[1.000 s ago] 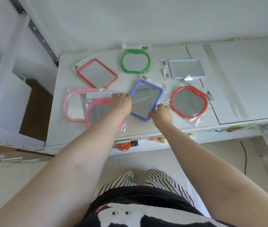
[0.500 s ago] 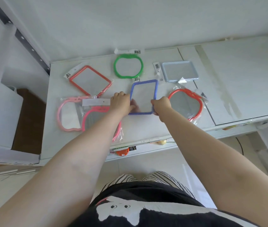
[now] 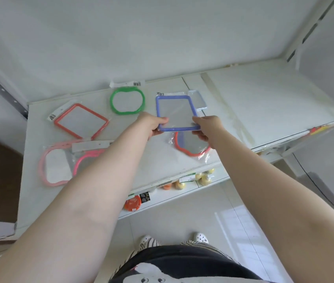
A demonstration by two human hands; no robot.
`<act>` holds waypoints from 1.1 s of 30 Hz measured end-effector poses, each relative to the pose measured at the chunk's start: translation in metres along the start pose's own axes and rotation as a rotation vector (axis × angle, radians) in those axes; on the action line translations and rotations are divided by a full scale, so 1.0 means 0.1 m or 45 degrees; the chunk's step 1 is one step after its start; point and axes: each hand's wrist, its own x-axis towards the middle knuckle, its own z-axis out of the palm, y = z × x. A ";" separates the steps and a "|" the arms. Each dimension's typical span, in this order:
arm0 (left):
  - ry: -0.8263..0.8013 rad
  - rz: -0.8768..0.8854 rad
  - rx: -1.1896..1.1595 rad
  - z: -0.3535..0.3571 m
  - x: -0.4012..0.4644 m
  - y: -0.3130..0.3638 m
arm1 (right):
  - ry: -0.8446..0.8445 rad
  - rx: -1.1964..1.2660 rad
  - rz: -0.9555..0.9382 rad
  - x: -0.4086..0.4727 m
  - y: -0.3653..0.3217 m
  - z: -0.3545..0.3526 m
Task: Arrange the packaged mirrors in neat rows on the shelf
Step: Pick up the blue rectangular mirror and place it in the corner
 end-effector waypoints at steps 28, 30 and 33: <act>-0.405 -0.078 0.077 4.83 -0.26 0.05 | 0.414 0.380 0.126 0.91 0.92 -4.67; -0.416 -0.081 0.103 5.02 -0.12 0.13 | 0.437 0.405 0.139 1.08 0.89 -4.81; -0.454 -0.093 0.132 5.30 0.09 0.27 | 0.479 0.391 0.151 1.33 0.80 -5.01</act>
